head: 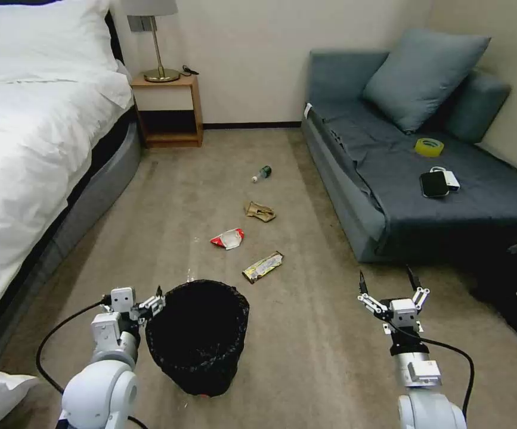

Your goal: Pick up the trash bin, then pick up the garbage on the floor and place it into the trash bin.

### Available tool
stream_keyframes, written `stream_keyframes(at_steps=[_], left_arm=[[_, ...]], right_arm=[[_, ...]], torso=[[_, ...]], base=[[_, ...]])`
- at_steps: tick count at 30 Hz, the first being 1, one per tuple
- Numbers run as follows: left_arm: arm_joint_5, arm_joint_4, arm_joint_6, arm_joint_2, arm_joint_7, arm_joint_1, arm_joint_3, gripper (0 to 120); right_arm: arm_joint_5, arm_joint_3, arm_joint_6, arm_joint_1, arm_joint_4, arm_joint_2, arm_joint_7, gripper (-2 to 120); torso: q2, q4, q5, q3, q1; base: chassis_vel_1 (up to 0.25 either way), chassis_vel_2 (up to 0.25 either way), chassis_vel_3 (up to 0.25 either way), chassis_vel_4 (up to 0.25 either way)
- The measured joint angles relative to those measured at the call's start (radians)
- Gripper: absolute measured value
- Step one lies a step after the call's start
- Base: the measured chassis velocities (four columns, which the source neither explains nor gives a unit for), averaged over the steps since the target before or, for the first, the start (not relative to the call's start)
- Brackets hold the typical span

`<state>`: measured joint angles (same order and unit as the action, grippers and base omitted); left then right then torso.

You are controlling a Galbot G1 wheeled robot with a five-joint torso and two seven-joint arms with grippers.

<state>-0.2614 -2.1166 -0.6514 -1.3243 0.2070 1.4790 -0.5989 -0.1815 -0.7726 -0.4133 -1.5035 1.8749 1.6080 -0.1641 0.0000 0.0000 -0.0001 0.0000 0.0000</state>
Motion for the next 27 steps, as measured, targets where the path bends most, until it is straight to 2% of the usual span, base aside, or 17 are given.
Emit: stream_keyframes(at_steps=[4, 5, 8, 9, 11, 22, 27], left_arm=[[-0.041, 0.017, -0.034, 0.028, 0.012, -0.016, 0.007, 100], [-0.080, 0.030, -0.059, 0.044, 0.031, -0.032, 0.013, 100], [-0.101, 0.034, -0.069, 0.048, 0.041, -0.038, 0.016, 100], [-0.179, 0.051, -0.090, 0.055, 0.085, -0.058, 0.027, 100], [-0.224, 0.071, -0.094, 0.056, 0.114, -0.073, 0.040, 100], [-0.244, 0.131, -0.092, 0.045, 0.141, -0.086, 0.065, 100], [-0.249, 0.143, -0.089, 0.042, 0.141, -0.085, 0.069, 93]], right_arm=[[-0.001, -0.001, -0.004, 0.002, -0.005, 0.000, 0.001, 100], [-0.002, -0.001, -0.008, 0.004, -0.010, 0.000, 0.001, 100], [-0.002, -0.001, -0.008, 0.005, -0.011, 0.000, 0.001, 100], [-0.003, -0.001, -0.011, 0.005, -0.015, 0.000, 0.001, 100], [-0.004, -0.002, -0.013, 0.006, -0.017, 0.000, 0.002, 100], [-0.009, -0.005, -0.016, 0.008, -0.024, 0.000, 0.005, 100], [-0.013, -0.005, -0.021, 0.007, -0.026, 0.003, 0.010, 100]], torso=[[0.000, 0.0000, 0.0000, 0.000, 0.000], [0.000, 0.0000, 0.0000, 0.000, 0.000], [0.000, 0.0001, 0.0000, 0.000, 0.000], [0.000, 0.0000, 0.0000, 0.000, 0.000], [0.000, -0.0001, 0.0001, 0.000, 0.000], [0.000, 0.0000, 0.0001, 0.000, 0.000], [0.000, -0.0001, 0.0002, 0.000, 0.000]], base=[[0.000, 0.000, 0.000, 0.000], [0.000, 0.000, 0.000, 0.000], [0.000, 0.000, 0.000, 0.000], [0.000, 0.000, 0.000, 0.000], [0.000, 0.000, 0.000, 0.000], [0.000, 0.000, 0.000, 0.000], [0.000, 0.000, 0.000, 0.000]])
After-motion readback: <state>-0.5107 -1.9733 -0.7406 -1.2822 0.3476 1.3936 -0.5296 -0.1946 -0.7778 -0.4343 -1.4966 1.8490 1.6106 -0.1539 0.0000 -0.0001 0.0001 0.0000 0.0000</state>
